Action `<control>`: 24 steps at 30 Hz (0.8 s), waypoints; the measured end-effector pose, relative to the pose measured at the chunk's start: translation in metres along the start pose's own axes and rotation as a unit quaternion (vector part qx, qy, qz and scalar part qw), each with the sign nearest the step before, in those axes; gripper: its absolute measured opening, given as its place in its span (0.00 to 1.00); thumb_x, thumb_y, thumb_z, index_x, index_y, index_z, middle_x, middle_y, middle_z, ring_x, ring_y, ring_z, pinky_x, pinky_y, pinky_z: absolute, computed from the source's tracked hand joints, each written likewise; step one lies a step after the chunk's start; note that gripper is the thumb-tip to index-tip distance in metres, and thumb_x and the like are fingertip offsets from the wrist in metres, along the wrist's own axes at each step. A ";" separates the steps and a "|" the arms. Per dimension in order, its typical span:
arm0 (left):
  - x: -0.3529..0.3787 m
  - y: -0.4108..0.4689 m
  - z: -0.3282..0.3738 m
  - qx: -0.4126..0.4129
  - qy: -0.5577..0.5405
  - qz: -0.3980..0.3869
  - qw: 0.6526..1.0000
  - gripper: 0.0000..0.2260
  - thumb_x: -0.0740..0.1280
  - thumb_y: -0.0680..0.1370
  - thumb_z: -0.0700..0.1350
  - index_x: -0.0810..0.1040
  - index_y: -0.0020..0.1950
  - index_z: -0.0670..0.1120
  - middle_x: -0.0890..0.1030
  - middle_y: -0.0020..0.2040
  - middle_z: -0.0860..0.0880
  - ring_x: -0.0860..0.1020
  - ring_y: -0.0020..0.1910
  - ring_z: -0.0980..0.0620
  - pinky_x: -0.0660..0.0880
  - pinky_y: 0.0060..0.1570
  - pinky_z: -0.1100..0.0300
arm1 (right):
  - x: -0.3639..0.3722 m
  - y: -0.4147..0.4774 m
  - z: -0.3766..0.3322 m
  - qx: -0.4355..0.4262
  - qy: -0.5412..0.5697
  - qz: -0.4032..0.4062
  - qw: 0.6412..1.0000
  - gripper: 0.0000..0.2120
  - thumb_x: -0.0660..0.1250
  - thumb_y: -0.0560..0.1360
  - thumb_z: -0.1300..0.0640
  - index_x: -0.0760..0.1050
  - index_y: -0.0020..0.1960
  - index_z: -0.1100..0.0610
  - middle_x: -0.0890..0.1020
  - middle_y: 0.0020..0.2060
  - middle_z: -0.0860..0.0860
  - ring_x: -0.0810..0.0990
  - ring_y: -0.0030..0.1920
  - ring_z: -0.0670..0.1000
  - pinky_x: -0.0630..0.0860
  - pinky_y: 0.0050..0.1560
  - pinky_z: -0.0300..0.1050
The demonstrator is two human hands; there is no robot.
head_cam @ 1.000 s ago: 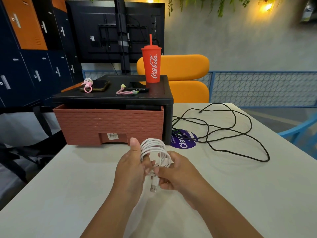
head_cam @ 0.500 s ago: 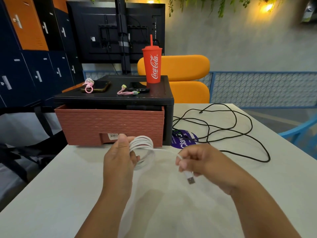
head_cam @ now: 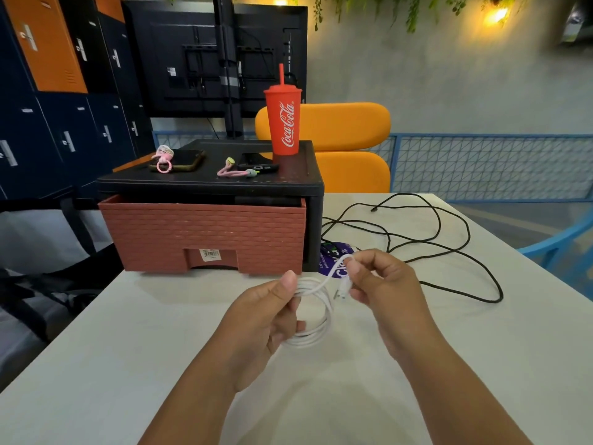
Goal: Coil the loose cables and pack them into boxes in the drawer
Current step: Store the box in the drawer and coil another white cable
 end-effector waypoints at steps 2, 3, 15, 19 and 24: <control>0.000 0.000 0.000 0.007 -0.017 -0.001 1.000 0.15 0.61 0.68 0.54 0.69 0.34 0.42 0.59 0.21 0.52 0.58 0.22 0.55 0.76 0.36 0.66 | 0.014 -0.005 0.011 0.059 0.089 -0.036 0.994 0.11 0.63 0.76 0.65 0.75 0.36 0.57 0.73 0.25 0.46 0.71 0.27 0.43 0.74 0.32 0.33; -0.001 0.000 0.001 0.012 -0.020 0.001 1.000 0.15 0.61 0.68 0.54 0.69 0.34 0.42 0.59 0.22 0.52 0.58 0.22 0.55 0.76 0.36 0.66 | 0.022 -0.008 0.015 0.087 0.131 -0.058 0.986 0.11 0.62 0.76 0.66 0.74 0.37 0.58 0.74 0.25 0.47 0.71 0.27 0.42 0.74 0.31 0.32; -0.004 0.005 0.006 0.065 -0.066 0.047 0.995 0.18 0.61 0.73 0.51 0.78 0.25 0.46 0.72 0.28 0.47 0.71 0.26 0.55 0.69 0.23 0.69 | 0.049 -0.025 0.026 0.198 0.125 -0.176 0.956 0.14 0.56 0.74 0.66 0.80 0.47 0.59 0.81 0.39 0.53 0.77 0.39 0.49 0.75 0.45 0.44; -0.002 0.004 0.004 0.069 -0.026 0.058 0.996 0.22 0.59 0.77 0.50 0.78 0.24 0.47 0.70 0.19 0.53 0.69 0.20 0.60 0.69 0.25 0.69 | 0.049 -0.027 0.030 0.215 0.097 -0.183 0.954 0.10 0.56 0.75 0.63 0.77 0.48 0.58 0.79 0.40 0.53 0.76 0.41 0.48 0.74 0.43 0.44; -0.007 0.005 0.002 0.069 0.015 0.081 0.994 0.16 0.61 0.69 0.57 0.76 0.24 0.51 0.64 0.21 0.54 0.63 0.21 0.58 0.64 0.23 0.66 | 0.059 -0.037 0.029 0.210 0.070 -0.260 0.940 0.05 0.63 0.63 0.57 0.77 0.34 0.54 0.80 0.38 0.52 0.78 0.44 0.50 0.74 0.48 0.45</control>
Point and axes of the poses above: each hand's wrist, its own y-axis towards the middle knuckle, its own x-axis out of the palm, z = x × y, the point moved 8 cm from there along y, towards the middle knuckle
